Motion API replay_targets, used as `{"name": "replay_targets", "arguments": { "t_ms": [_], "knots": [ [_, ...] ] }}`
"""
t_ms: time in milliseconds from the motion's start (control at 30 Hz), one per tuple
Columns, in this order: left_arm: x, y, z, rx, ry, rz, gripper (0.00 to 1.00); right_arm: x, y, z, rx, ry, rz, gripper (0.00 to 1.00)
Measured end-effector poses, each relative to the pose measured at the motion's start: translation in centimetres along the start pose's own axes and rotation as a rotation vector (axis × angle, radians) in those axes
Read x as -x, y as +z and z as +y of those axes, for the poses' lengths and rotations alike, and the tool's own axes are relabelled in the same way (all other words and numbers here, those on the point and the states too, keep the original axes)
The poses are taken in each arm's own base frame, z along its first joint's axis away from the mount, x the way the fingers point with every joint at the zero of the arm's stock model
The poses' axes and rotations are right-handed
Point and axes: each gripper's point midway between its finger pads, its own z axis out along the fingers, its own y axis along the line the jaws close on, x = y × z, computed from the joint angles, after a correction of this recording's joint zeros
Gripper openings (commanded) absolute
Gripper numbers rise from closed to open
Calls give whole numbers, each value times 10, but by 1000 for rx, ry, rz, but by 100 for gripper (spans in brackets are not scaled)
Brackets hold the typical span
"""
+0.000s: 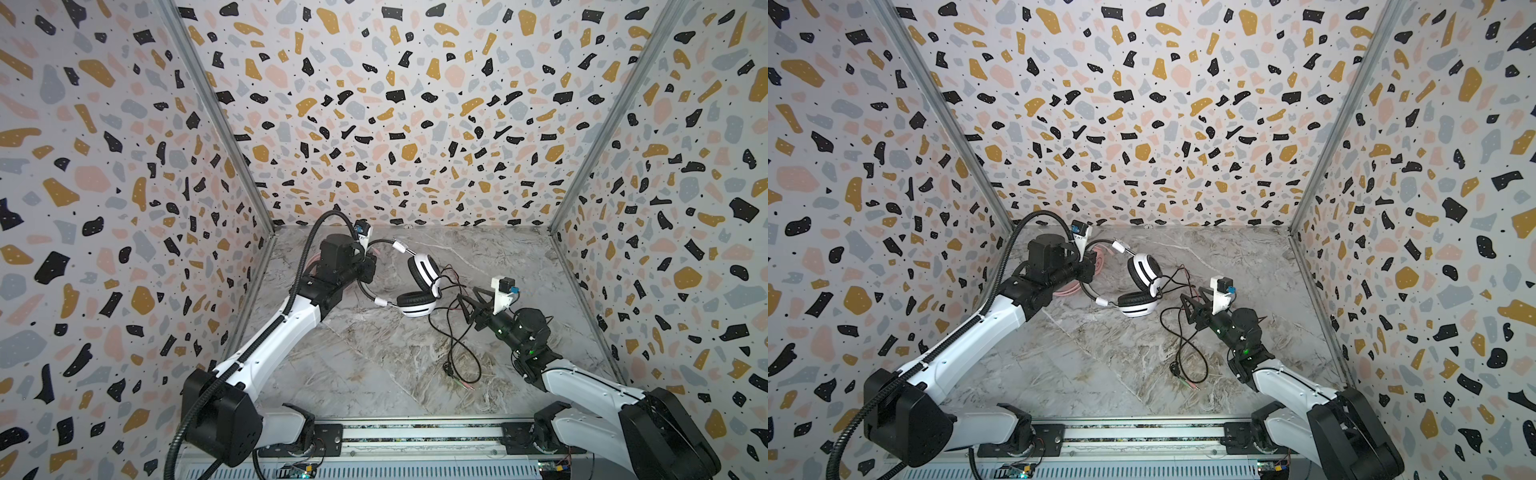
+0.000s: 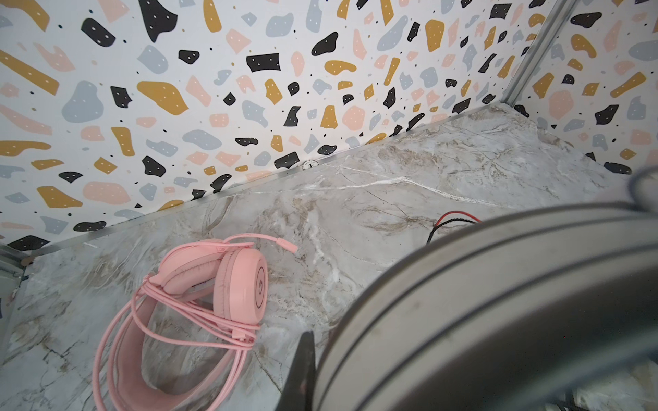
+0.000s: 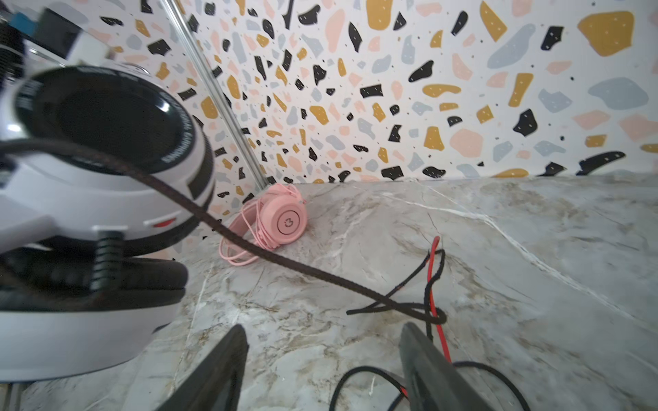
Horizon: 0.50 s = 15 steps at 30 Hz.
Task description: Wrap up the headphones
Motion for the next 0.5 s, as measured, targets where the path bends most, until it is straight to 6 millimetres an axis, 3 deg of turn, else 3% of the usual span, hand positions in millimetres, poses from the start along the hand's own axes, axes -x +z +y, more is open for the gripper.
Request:
{"name": "replay_targets", "arguments": {
  "t_ms": [367, 500],
  "knots": [
    [-5, -7, -1, -21, 5, -7, 0, -26, 26, -9, 0, 18, 121, 70],
    [-5, -8, -4, -39, 15, -9, 0, -22, 32, -10, -12, -15, 136, 70]
  ]
}}
